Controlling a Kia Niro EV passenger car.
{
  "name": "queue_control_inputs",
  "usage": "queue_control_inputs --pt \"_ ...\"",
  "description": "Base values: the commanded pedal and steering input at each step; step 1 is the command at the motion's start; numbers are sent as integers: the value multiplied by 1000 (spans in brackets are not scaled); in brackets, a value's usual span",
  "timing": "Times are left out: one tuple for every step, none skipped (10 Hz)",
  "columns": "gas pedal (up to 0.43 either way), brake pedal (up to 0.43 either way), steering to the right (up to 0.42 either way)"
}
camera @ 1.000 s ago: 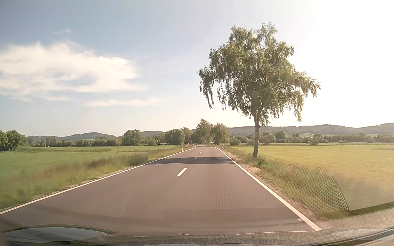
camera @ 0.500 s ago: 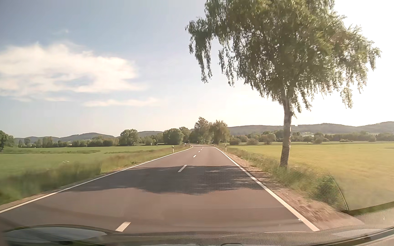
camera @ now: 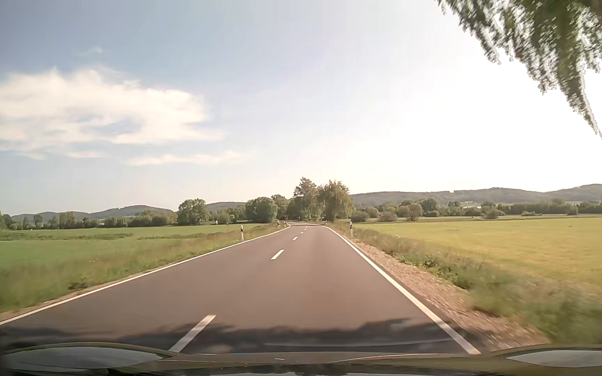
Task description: Follow the waypoints while adhering to traffic rules and regulations
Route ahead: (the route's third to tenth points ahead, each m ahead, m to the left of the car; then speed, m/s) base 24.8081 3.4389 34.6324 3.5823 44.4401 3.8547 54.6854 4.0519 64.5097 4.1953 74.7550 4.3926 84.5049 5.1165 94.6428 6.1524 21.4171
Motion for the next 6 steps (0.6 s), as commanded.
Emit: queue_control_inputs --pt "150 0 -2" --pt "150 0 -3" --pt "150 0 -4" --pt "157 0 -4" --pt "157 0 -4" --pt "157 0 -4"
